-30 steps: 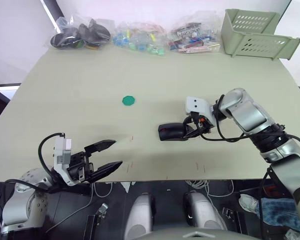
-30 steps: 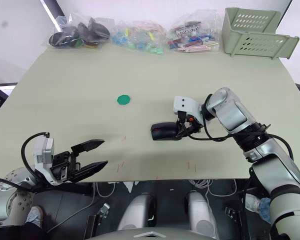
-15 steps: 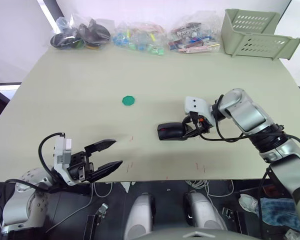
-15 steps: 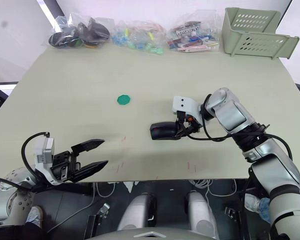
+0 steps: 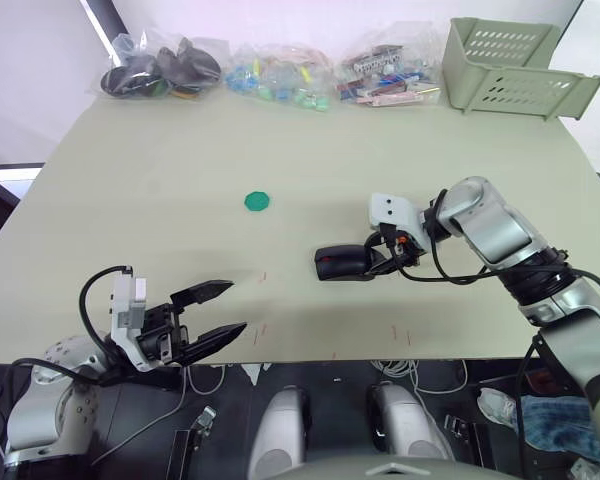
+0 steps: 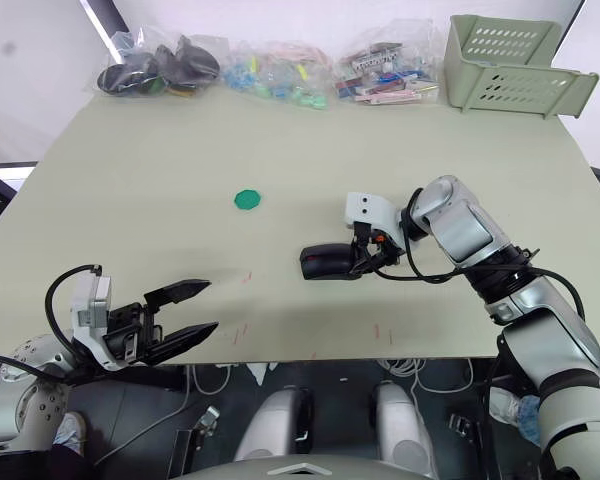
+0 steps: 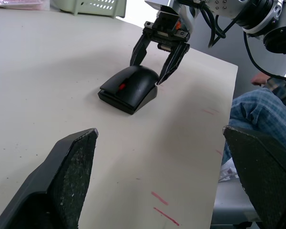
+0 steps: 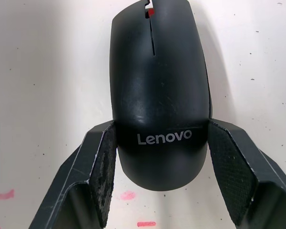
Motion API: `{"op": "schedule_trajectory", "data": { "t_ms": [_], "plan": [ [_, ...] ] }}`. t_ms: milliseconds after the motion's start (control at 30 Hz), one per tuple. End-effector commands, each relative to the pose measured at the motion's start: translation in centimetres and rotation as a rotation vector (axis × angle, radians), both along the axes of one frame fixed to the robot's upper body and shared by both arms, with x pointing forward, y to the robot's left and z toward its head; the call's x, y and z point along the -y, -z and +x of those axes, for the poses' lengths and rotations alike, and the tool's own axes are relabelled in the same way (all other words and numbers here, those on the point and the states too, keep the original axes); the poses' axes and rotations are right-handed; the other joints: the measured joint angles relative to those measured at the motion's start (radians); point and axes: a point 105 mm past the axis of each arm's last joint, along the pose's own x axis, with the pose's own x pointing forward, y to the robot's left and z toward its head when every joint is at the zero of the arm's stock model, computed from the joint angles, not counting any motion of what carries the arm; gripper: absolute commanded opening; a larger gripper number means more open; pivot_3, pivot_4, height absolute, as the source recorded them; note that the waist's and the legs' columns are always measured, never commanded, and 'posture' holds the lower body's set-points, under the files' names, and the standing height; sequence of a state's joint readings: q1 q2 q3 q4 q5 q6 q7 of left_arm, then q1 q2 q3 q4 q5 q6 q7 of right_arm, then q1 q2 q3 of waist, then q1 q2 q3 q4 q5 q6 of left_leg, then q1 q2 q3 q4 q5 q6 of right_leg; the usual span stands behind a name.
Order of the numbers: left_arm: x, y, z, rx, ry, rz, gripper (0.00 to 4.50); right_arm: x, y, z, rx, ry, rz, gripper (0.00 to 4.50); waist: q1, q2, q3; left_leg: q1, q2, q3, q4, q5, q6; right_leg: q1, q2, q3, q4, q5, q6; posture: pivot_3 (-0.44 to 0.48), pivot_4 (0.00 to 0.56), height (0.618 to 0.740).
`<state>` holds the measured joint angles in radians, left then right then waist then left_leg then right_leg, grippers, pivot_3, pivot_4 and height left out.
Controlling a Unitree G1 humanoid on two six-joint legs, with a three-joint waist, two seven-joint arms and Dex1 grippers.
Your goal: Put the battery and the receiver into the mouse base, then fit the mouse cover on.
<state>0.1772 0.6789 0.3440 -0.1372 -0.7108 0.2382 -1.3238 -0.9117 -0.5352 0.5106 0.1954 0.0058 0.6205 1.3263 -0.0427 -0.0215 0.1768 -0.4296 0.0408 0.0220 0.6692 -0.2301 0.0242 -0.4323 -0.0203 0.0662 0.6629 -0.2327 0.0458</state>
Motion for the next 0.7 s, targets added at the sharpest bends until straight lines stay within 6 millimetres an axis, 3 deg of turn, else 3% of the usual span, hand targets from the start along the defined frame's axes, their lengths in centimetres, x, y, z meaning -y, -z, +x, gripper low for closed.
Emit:
{"op": "schedule_trajectory", "data": {
  "t_ms": [33, 700],
  "plan": [
    [0.12, -0.51, -0.06, 0.031, 0.01, -0.002, 4.5, -0.4, -1.87, 0.13, 0.059, -0.024, 0.028, 2.34, 0.0, 0.0, 0.0, 0.0, 0.0, 0.0, 0.0, 0.0, 0.0, 0.0, 0.0, 0.0, 0.0, 0.0, 0.0, 0.0, 0.15, 0.74],
    [0.08, -0.42, 0.01, 0.033, 0.012, -0.001, 4.5, -0.51, -2.13, 0.02, 0.069, -0.034, 0.036, 2.34, 0.001, 0.0, 0.0, 0.0, 0.0, 0.0, 0.0, 0.0, 0.0, 0.0, 0.0, 0.0, 0.0, 0.0, 0.0, 0.0, 0.15, 0.74]
  ]
}}
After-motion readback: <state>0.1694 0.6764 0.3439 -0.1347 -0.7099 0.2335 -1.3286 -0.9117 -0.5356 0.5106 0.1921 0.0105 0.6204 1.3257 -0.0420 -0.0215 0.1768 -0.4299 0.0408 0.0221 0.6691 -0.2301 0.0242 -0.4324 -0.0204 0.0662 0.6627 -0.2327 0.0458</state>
